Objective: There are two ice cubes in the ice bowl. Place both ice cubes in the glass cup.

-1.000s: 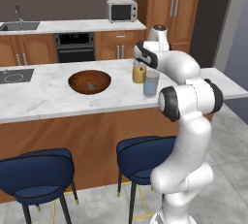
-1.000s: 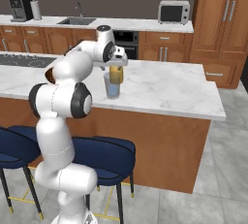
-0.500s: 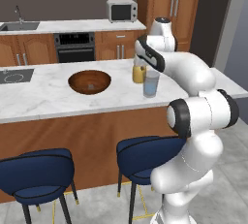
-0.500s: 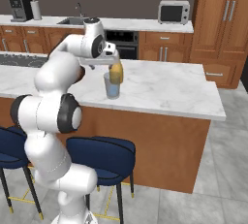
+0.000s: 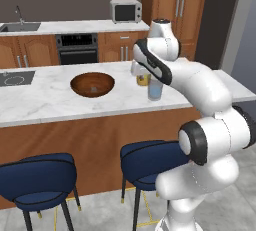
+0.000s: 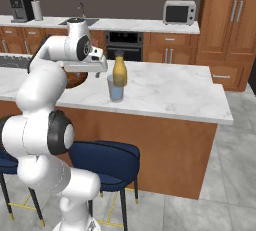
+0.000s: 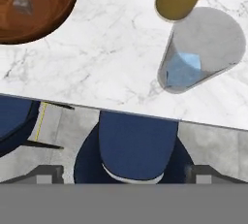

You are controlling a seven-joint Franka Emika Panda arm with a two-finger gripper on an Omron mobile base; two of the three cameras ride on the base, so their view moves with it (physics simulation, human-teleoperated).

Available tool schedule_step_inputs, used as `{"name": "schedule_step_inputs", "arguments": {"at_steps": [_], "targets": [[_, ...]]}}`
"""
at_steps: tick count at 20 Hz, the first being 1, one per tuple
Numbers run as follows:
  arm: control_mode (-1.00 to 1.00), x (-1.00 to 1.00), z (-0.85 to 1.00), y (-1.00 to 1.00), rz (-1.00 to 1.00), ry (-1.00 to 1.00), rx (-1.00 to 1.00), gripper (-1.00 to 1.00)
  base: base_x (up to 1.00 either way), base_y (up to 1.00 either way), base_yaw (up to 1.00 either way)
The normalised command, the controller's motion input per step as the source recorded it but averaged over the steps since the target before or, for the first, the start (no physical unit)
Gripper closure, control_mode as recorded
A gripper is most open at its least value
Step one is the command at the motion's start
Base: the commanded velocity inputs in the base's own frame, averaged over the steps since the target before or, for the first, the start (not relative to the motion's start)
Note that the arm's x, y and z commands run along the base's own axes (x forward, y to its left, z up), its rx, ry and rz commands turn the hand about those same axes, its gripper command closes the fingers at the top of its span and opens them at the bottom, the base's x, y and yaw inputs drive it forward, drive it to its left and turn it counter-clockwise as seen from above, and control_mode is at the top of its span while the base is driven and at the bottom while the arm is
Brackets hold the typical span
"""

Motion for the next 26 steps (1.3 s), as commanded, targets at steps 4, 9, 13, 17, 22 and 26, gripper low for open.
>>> {"name": "schedule_step_inputs", "arguments": {"at_steps": [4,9,13,17,22,26], "targets": [[-1.0,0.0,0.04,0.59,-0.01,0.28,0.0,-1.0,0.0,0.0,0.0],[-1.0,0.0,0.07,0.53,-0.02,0.19,0.03,-1.0,0.0,0.0,0.0],[-1.0,0.01,0.03,0.82,-0.05,0.14,0.0,-1.0,0.0,0.0,0.0],[-1.0,0.0,-0.03,0.77,-0.04,0.0,0.01,-1.0,0.0,0.0,0.0],[-1.0,0.01,-0.18,0.38,-0.03,-0.06,0.09,-1.0,0.0,0.0,0.0],[-1.0,0.2,-0.13,0.27,-0.01,-0.14,0.09,-1.0,0.0,0.0,0.0]]}}
